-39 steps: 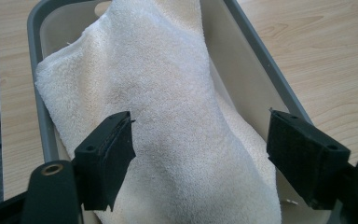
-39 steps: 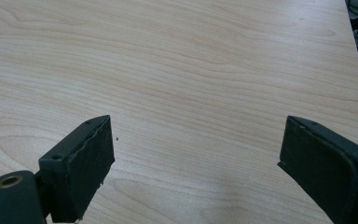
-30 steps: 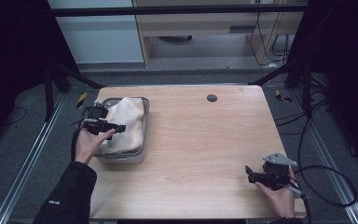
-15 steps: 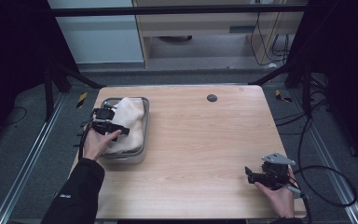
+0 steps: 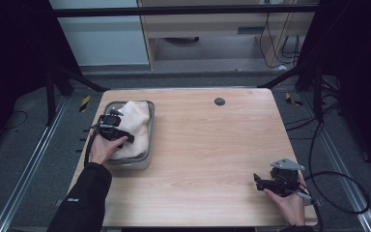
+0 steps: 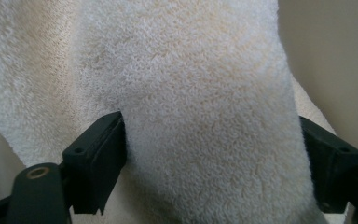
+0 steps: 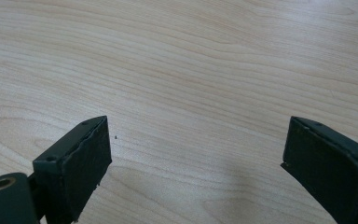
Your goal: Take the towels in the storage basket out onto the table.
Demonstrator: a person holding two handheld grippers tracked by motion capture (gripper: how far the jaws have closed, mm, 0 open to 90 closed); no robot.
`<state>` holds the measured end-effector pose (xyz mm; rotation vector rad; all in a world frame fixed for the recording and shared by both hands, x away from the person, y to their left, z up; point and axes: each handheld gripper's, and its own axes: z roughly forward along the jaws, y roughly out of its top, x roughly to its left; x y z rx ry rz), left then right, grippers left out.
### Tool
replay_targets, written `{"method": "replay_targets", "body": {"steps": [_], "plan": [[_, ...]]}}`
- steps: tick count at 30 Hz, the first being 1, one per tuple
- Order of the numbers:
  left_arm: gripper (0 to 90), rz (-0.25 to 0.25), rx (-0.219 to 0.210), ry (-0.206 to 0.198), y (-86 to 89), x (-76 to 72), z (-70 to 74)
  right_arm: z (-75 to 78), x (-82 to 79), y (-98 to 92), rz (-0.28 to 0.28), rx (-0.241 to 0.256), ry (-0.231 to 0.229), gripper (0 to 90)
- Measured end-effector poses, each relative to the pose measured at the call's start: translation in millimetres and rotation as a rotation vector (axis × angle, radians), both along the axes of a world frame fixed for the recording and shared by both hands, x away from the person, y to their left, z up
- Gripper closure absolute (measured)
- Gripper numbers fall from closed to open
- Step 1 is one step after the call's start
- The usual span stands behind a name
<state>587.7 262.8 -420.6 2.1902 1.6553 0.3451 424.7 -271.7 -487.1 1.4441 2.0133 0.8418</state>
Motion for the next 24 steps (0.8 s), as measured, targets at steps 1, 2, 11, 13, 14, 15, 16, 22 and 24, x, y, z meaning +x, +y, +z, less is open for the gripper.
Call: {"method": "replay_targets", "body": {"steps": [1, 2, 11, 13, 14, 15, 16, 22, 24], "plan": [[21.3, 0.0, 0.004, 0.003, 0.0, 0.0, 0.3, -0.1, 0.0, -0.1, 0.001, 0.0, 0.001, 7.8], [23.5, -0.001, 0.007, 0.009, 0.1, 0.1, 0.8, -0.2, 0.1, 0.0, 0.0, 0.001, 0.003, 7.9], [50.0, 0.017, 0.0, 0.022, 1.5, -2.4, 3.1, -0.9, 0.4, -0.7, 0.011, 0.011, 0.008, 9.3], [54.4, 0.019, -0.007, 0.02, 2.3, -3.0, 4.1, -1.3, 0.7, -0.8, 0.01, 0.008, 0.013, 9.5], [56.2, 0.02, -0.012, 0.021, 3.1, -3.1, 4.8, -1.1, 0.5, -0.6, 0.011, 0.012, 0.014, 9.9], [57.7, 0.02, -0.016, 0.02, 3.6, -3.2, 5.2, -1.0, 0.5, -0.7, 0.013, 0.013, 0.012, 10.6], [58.8, 0.022, -0.023, 0.015, 4.4, -3.4, 6.2, -0.7, 0.4, -0.8, 0.016, 0.014, 0.01, 10.9], [62.4, 0.019, -0.046, -0.023, 8.4, -7.0, 15.7, -1.0, 0.6, -1.1, 0.021, 0.006, 0.006, 11.4], [62.9, 0.018, -0.052, -0.04, 9.2, -9.1, 20.7, -1.3, 0.6, -0.7, 0.02, 0.002, 0.009, 11.4]]}}
